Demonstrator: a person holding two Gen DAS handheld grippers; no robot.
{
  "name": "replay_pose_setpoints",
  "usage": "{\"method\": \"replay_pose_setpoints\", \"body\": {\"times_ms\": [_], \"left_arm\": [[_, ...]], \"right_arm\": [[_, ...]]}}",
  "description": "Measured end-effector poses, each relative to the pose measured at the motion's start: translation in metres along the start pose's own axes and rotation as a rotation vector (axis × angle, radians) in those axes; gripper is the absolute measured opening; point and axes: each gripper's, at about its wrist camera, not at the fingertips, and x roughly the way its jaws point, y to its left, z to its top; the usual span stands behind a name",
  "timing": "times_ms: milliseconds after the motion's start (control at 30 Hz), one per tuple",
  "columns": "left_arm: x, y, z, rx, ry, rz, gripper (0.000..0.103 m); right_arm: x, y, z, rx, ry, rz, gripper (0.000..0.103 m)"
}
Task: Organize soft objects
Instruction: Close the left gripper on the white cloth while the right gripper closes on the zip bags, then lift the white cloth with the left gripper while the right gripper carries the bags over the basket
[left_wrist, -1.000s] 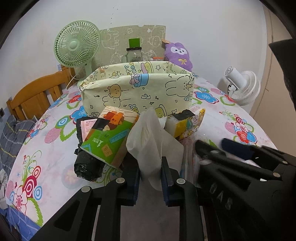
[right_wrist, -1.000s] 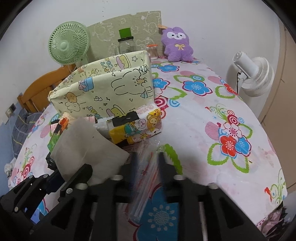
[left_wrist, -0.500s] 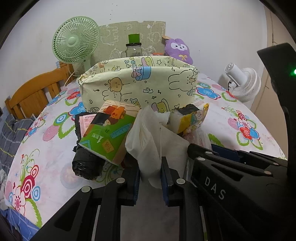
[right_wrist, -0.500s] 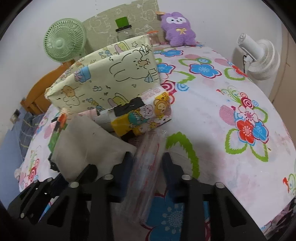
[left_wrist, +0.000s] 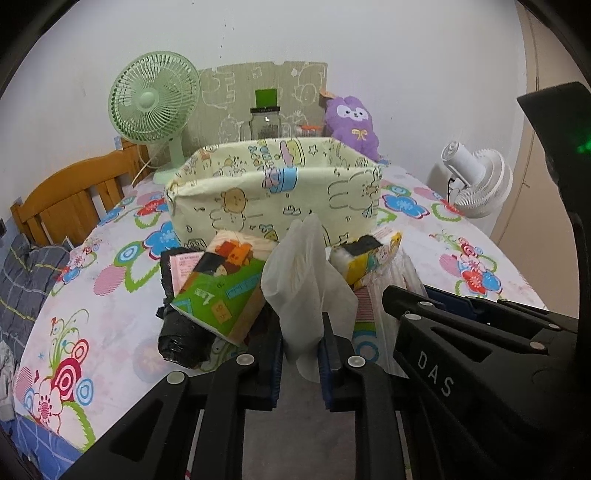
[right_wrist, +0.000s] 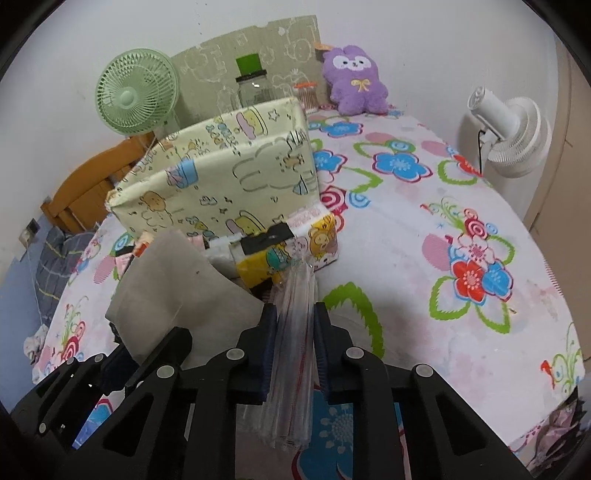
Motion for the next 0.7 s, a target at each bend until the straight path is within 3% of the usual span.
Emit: {"method": "replay_pose_setpoints", "body": {"times_ms": [700], "left_arm": [[-0.053,0.009,0.038,-0.018,-0.113,-0.015,0.014]], "right_arm": [[-0.065,0.025,0.031,-0.063,-0.158,-0.023,0.022]]}}
